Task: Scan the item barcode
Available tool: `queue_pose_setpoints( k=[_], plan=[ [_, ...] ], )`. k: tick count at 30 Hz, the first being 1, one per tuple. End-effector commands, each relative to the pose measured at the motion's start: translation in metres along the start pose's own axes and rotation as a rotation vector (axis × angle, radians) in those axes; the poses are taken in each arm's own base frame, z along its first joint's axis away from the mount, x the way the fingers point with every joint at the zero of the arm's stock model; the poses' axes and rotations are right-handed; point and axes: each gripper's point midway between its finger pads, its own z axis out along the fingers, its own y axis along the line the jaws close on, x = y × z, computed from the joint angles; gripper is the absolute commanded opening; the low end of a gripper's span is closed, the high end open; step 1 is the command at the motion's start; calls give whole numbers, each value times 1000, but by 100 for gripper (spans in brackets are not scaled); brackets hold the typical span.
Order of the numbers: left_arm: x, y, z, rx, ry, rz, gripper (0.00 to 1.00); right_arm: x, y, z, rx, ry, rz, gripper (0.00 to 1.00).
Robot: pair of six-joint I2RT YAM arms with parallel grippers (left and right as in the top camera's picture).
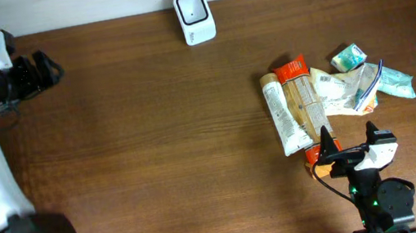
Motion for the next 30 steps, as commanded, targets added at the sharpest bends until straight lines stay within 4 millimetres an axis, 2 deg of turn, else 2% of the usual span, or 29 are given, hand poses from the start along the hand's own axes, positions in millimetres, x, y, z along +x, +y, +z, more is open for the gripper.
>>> queue_pose_setpoints(
  k=[1, 3, 6, 8, 11, 15, 22, 25, 30],
  plan=[
    [-4, -30, -54, 21, -123, 58, 99, 3, -1, 0, 0, 2, -3, 99],
    [-2, -50, -70, 39, -157, 100, 99, 3, -1, 0, 0, 2, -3, 99],
    [5, -80, -83, 71, -182, 167, 99, 3, -1, 0, 0, 2, -3, 99],
    [9, -89, -90, 44, -199, 201, 99, 3, -1, 0, 0, 2, -3, 99],
    [18, -118, -98, 87, -211, 263, 99, 3, -1, 0, 0, 2, -3, 99],
    [21, -139, -109, 120, -246, 314, 99, 3, -1, 0, 0, 2, -3, 99],
    [5, -132, -114, -72, -437, 363, 99, 3, -1, 0, 0, 2, -3, 99],
    [0, -126, -111, -93, -552, 362, 99, 3, -1, 0, 0, 2, -3, 99],
    [10, -119, -100, -81, -704, 386, 99, 3, -1, 0, 0, 2, -3, 99]
  ],
)
